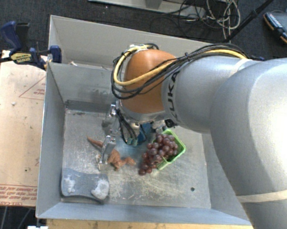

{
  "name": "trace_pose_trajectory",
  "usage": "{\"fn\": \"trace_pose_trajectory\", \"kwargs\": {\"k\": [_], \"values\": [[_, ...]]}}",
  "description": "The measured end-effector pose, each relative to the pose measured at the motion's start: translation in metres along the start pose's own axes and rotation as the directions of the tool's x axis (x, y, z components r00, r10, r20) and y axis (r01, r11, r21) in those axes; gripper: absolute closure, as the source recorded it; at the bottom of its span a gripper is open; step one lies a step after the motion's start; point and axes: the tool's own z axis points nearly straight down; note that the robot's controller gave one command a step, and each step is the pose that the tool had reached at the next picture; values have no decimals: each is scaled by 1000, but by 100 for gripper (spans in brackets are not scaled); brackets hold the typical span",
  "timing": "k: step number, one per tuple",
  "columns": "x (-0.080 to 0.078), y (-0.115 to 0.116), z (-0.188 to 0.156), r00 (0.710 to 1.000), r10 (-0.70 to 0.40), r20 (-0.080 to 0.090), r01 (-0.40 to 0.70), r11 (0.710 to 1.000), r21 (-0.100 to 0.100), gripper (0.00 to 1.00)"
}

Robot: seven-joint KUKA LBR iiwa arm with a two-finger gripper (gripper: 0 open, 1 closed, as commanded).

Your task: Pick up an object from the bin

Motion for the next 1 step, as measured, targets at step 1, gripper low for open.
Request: {"fn": "trace_pose_trajectory", "kwargs": {"k": [1], "values": [[15,-13,-13,992,122,-11,-122,992,12,0]]}}
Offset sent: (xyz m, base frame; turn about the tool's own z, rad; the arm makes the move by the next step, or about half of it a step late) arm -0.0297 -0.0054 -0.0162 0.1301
